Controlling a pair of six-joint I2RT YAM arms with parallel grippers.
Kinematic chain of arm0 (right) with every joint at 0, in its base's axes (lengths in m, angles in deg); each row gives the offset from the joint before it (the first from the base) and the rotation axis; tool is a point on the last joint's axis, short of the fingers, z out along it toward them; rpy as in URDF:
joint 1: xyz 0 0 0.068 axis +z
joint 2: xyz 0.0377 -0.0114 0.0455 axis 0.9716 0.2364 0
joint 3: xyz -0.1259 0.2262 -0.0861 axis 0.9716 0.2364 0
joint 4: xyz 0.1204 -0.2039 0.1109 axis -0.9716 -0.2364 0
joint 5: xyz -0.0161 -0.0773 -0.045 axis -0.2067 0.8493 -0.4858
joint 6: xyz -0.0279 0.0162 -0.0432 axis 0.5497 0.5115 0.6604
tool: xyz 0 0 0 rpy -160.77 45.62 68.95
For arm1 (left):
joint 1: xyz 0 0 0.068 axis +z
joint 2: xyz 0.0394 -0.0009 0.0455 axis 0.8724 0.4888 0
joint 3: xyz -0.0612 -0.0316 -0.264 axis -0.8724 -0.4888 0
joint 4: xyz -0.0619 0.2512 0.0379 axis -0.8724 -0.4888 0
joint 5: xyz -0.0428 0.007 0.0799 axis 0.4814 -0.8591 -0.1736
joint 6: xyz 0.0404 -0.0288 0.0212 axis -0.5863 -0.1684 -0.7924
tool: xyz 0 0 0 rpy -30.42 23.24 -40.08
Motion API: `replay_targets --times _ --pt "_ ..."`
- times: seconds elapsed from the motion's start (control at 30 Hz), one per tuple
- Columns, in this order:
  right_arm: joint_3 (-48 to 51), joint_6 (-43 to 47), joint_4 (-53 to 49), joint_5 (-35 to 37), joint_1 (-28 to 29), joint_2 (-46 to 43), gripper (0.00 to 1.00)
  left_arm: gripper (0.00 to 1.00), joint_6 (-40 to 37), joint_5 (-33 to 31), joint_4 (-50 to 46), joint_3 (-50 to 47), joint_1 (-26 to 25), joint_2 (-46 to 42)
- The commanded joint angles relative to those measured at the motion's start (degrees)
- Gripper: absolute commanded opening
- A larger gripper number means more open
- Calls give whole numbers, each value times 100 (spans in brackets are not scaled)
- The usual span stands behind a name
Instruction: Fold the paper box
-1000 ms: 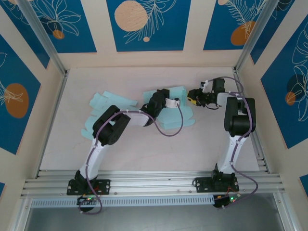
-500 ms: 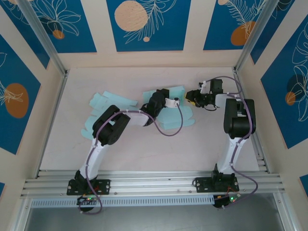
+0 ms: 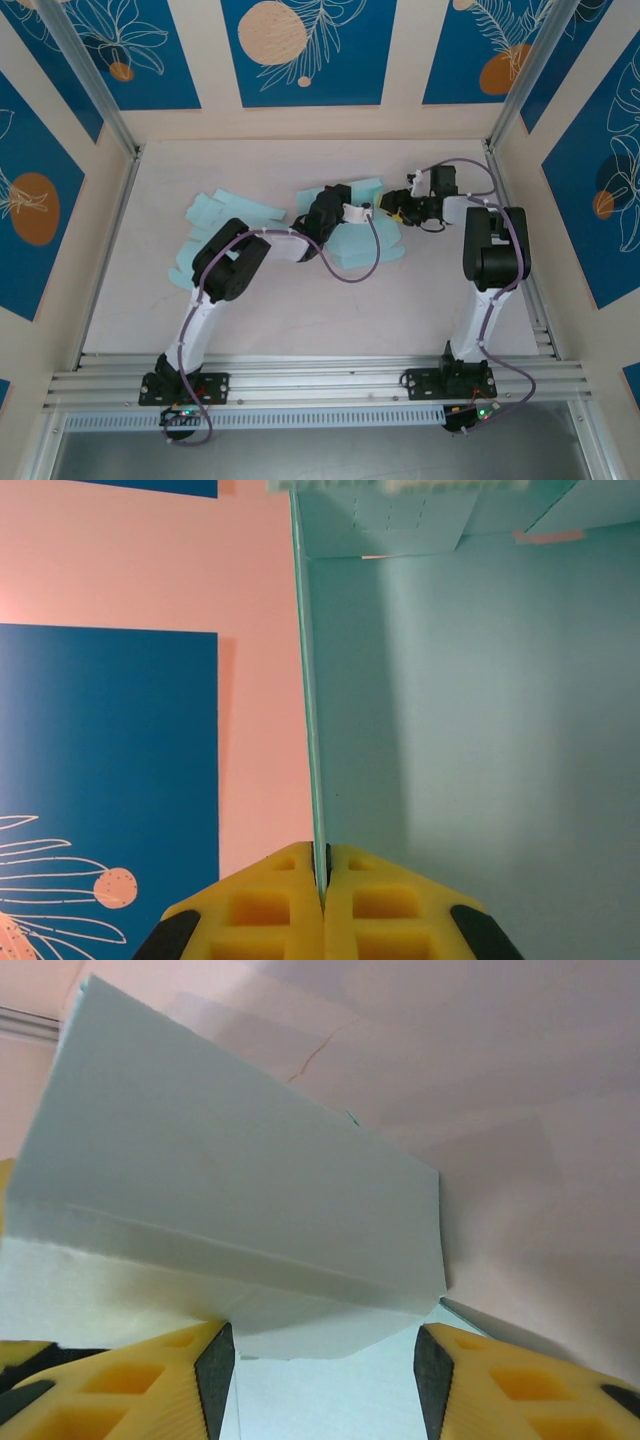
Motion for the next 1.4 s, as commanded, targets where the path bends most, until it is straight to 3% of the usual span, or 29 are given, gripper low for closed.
replay_targets --times 0.0,0.27,0.73,0.97,1.37 --pt "-375 193 -214 472 177 85 52 0 -135 238 -409 -145 -17 111" --pt "-667 300 -339 1069 394 237 51 0 -135 351 -448 -162 -20 98" --pt "-810 680 39 1379 623 325 48 0 109 592 -950 -49 31 60" --pt "-810 704 213 1441 640 405 36 0 297 742 -1232 39 66 28" --pt "-974 654 235 2124 730 458 42 0 370 827 -1357 14 103 -11"
